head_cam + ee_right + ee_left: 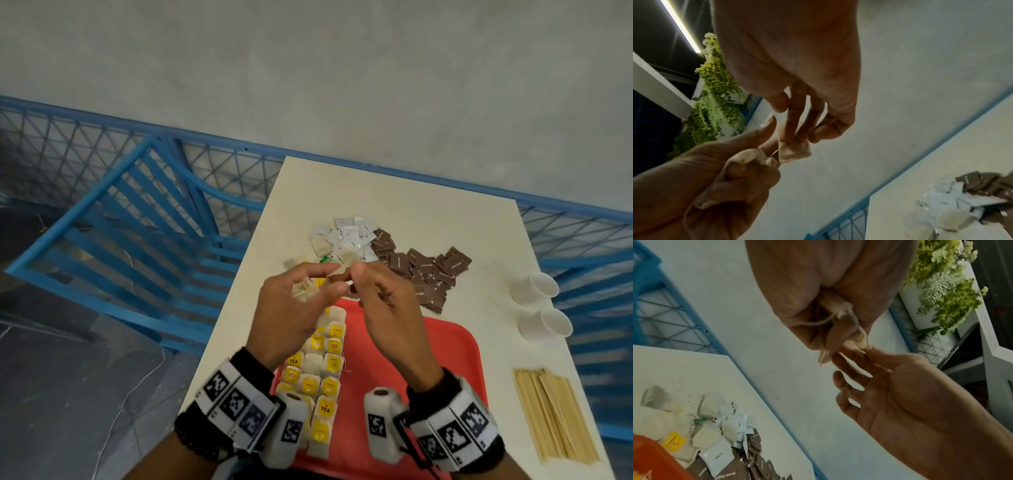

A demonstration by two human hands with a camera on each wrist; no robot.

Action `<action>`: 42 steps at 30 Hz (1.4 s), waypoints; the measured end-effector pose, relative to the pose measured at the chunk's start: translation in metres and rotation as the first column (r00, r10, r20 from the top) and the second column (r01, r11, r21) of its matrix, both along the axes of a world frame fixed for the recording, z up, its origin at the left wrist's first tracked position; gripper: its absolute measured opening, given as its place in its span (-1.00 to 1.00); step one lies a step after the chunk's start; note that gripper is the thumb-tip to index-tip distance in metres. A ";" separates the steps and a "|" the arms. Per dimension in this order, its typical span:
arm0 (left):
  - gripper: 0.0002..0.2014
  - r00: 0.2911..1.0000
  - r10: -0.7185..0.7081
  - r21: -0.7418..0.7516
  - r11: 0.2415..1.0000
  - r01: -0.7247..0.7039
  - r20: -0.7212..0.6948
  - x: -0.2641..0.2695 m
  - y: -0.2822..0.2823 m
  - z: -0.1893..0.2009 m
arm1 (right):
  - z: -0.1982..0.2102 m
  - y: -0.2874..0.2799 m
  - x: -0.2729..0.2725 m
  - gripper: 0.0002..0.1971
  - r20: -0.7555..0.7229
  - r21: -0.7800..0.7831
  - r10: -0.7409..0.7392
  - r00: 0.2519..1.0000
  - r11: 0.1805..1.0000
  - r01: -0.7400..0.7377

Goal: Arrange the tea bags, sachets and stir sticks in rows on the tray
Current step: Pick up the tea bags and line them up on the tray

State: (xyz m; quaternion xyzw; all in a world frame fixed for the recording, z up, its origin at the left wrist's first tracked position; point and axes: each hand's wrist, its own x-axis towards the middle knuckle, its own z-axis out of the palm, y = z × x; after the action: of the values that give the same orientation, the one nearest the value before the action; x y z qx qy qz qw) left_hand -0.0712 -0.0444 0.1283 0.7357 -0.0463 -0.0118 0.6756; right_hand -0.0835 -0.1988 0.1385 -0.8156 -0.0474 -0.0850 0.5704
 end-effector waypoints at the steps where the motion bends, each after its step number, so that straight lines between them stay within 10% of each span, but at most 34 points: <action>1: -0.79 1.000 -0.022 -0.012 1.000 0.022 0.002 0.003 0.004 0.000 | 0.001 -0.001 0.000 -0.64 0.017 -0.036 0.024 1.000 0.999 -0.024; 11: -0.90 0.957 -0.166 -0.267 0.959 0.101 -0.237 0.009 0.017 0.001 | -0.001 -0.011 0.002 -0.80 -0.127 0.163 -0.004 0.992 0.986 0.025; 30: -0.94 0.958 -0.139 -0.172 0.980 0.097 -0.252 0.020 0.043 -0.015 | -0.003 0.003 0.036 -0.95 -0.249 -0.021 0.227 0.941 0.971 -0.239; 42: -0.91 0.879 0.071 0.076 0.996 -0.040 -0.471 -0.031 0.114 -0.085 | -0.156 0.013 0.110 -0.83 -0.585 -0.337 0.037 0.810 0.897 -0.285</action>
State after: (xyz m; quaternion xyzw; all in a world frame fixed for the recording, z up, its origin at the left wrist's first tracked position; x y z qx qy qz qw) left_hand -0.1018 0.0696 0.0434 0.7329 0.1417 -0.1733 0.6425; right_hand 0.0270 -0.1858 -0.0176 -0.8973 0.0362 0.2216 0.3800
